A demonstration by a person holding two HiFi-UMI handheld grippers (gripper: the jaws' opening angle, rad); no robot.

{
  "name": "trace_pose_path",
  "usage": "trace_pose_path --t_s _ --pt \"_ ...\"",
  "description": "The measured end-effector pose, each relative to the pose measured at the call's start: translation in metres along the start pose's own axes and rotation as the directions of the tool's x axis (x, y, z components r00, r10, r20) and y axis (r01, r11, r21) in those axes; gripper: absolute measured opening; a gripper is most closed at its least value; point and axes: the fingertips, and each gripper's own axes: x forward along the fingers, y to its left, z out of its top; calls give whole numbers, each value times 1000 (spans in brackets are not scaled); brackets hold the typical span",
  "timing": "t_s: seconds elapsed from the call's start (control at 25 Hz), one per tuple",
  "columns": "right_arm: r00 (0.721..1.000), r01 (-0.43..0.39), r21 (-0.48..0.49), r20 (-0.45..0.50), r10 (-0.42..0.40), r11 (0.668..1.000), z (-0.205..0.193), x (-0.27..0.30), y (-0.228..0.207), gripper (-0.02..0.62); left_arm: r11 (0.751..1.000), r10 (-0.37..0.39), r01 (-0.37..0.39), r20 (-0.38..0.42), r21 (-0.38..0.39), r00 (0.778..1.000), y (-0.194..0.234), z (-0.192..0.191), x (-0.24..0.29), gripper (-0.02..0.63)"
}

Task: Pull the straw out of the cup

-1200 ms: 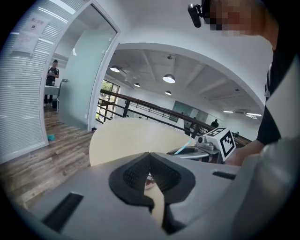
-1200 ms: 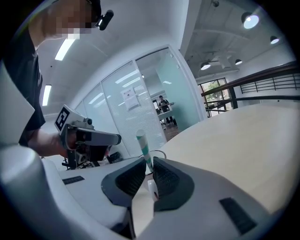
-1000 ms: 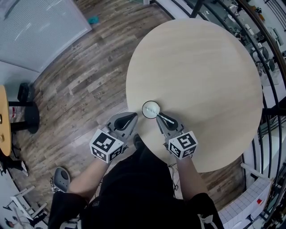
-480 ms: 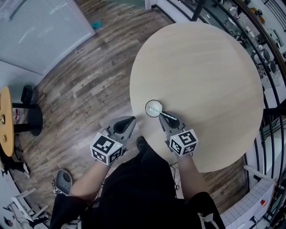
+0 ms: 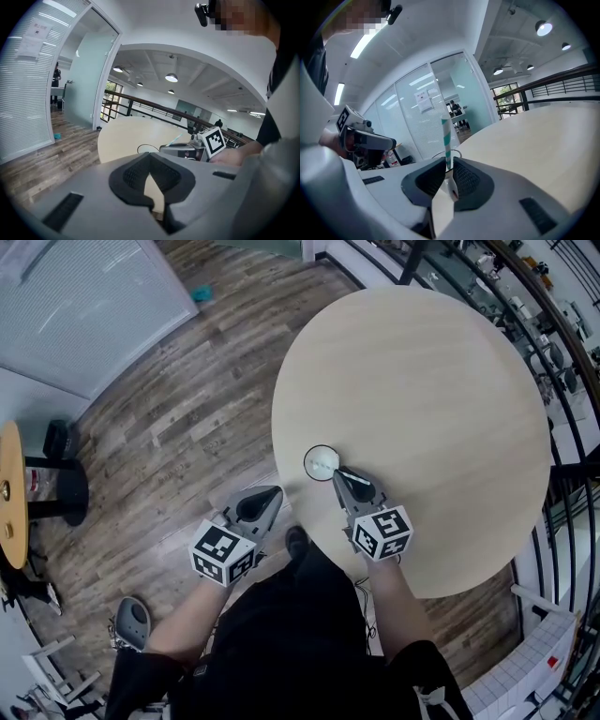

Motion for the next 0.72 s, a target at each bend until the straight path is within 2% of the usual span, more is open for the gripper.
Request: trace_pose_path --t_s 0.44,0.72 --pt "1000 25 -22 -14 -25 999 11 -13 7 38 1000 -6 6 23 -1 1000 -6 10 -12 6" --pt "999 53 -60 7 -52 997 44 -34 16 38 1000 -9 8 67 6 998 -16 26 -29 6"
